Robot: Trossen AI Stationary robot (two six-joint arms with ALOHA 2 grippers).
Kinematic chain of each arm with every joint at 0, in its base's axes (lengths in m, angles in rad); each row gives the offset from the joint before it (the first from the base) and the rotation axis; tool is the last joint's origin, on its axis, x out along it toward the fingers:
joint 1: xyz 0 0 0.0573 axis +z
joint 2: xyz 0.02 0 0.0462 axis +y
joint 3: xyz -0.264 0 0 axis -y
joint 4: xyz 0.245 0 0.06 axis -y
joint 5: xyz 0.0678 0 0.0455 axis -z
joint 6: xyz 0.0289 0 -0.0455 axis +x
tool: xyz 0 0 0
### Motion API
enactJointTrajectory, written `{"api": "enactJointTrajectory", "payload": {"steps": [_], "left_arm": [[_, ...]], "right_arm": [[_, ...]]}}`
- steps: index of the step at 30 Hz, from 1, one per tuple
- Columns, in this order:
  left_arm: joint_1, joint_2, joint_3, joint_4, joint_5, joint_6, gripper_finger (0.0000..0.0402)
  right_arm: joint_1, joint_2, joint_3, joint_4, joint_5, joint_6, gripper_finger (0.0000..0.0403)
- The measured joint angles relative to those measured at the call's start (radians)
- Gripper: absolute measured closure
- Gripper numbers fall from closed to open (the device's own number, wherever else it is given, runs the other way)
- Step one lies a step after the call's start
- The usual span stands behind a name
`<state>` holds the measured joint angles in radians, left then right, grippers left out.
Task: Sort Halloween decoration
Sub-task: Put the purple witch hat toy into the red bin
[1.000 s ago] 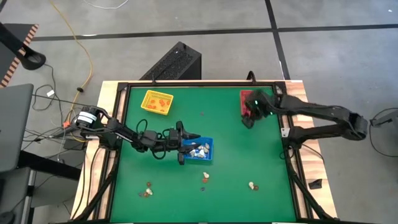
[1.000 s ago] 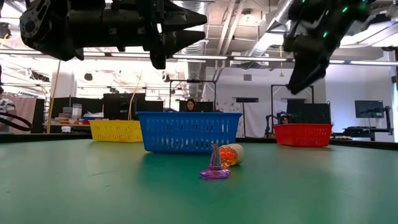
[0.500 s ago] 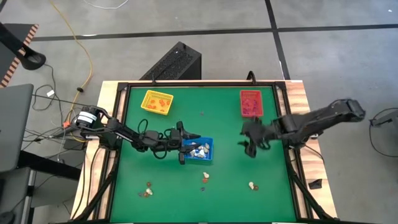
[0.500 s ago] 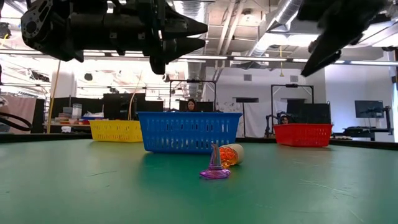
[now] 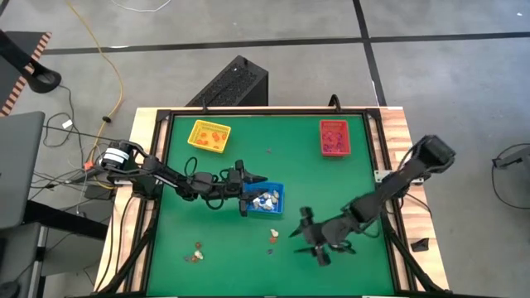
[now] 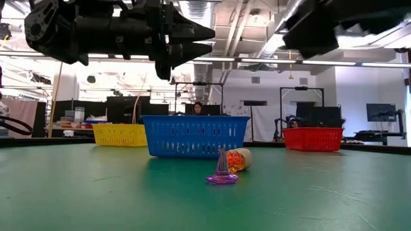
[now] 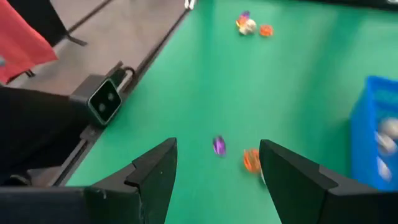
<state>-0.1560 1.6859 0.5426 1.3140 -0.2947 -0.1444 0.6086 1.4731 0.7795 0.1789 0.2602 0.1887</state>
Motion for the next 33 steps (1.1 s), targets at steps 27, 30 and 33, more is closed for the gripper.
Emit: {"api": "enactJointTrajectory", "payload": {"steps": [27, 30, 33], "left_arm": [[-0.001, 0.0, 0.0, -0.001, 0.027, -0.001, 0.0231], [-0.001, 0.0, 0.0, -0.007, 0.027, -0.003, 0.0231], [-0.001, 0.0, 0.0, -0.015, 0.027, -0.003, 0.0231]], "right_arm": [[-0.106, 0.563, 0.132, 0.496, -0.078, -0.062, 0.0188], [-0.106, 0.566, 0.131, 0.487, -0.078, -0.064, 0.0231], [-0.106, 0.57, 0.13, 0.468, -0.076, -0.065, 0.0283]]}}
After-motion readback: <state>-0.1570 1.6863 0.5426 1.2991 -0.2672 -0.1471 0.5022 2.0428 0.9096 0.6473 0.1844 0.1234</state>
